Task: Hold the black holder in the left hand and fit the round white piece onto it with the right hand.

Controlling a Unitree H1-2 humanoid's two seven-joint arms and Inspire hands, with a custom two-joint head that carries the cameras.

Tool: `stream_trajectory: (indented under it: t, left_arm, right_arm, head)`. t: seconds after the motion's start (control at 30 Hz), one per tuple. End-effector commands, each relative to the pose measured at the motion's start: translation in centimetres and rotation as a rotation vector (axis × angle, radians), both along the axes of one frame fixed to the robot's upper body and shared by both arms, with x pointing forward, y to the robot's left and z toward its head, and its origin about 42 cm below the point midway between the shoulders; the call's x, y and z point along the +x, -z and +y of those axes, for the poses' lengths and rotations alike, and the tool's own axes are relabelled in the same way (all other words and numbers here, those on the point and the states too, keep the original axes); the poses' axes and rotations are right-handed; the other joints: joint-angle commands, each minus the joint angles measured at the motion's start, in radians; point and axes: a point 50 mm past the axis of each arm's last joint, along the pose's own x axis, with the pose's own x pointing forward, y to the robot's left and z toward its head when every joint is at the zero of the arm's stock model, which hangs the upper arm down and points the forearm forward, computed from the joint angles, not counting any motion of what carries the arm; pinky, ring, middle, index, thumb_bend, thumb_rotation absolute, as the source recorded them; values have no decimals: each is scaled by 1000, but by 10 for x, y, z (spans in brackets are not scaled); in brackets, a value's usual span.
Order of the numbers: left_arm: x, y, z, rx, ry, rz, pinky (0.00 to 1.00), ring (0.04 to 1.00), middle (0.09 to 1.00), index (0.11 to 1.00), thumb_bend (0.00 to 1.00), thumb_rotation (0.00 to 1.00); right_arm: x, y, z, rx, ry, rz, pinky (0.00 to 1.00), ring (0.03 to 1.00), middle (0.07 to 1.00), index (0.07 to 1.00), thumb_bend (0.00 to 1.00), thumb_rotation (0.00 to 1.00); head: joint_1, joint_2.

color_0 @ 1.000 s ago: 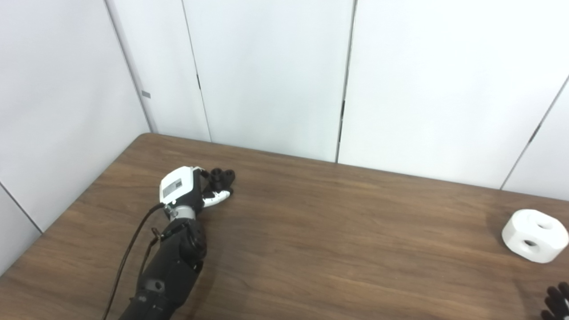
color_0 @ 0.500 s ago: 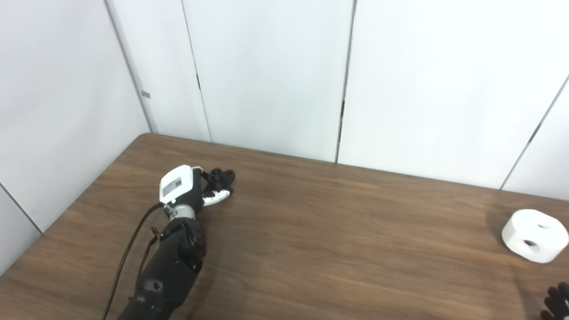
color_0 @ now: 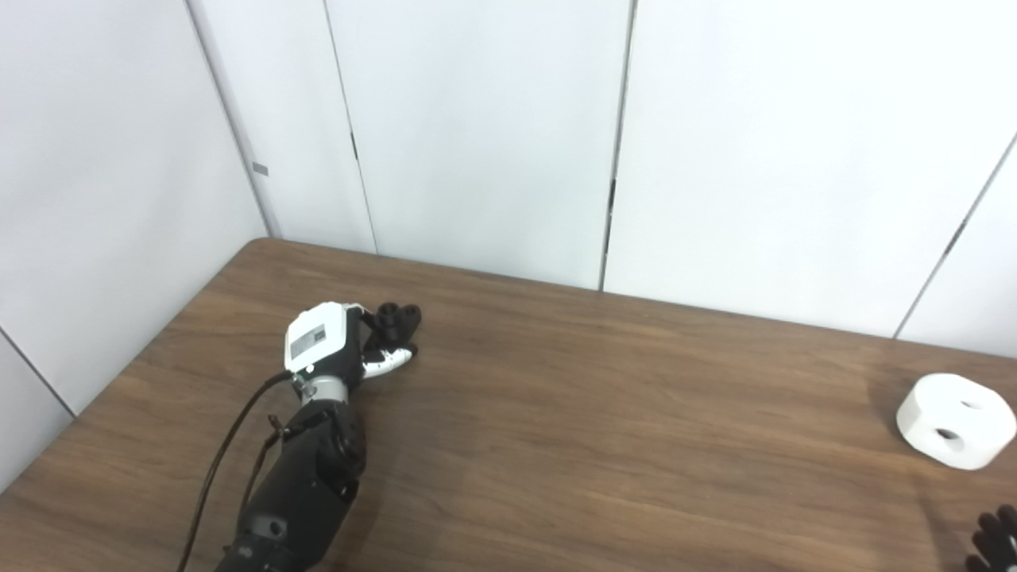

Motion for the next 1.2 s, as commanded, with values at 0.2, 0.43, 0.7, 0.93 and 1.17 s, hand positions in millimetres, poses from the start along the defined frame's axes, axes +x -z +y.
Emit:
stream_trajectory:
  t: [0.2,0.43,0.7,0.93,1.17]
  left_arm:
    - [-3,-11,13,34,-14,-25,993,950,856,642,791,392]
    - [-5,-8,15,5,-27,-41,966,928,829,525,647,187]
    - [-5,-4,16,-51,-24,-82,950,912,805,482,520,49]
    - [-5,-1,15,-51,-6,-85,928,902,792,483,517,48]
    - [-5,0,13,-65,22,-76,911,904,796,485,515,48]
  right_arm:
    - [-14,13,2,32,16,31,1000,1000,984,1000,635,1000]
    - [-15,13,0,44,17,31,1000,1000,990,1000,633,1000]
    - [-15,12,0,48,22,32,1000,1000,991,1000,612,1000]
    - [-15,11,1,37,27,36,1000,1000,993,1000,633,999]
    - [-14,11,2,45,18,34,1000,1000,995,1000,631,1000]
  head:
    - [2,6]
    - [2,8]
    - [-2,9]
    - [-6,10]
    - [-15,14]
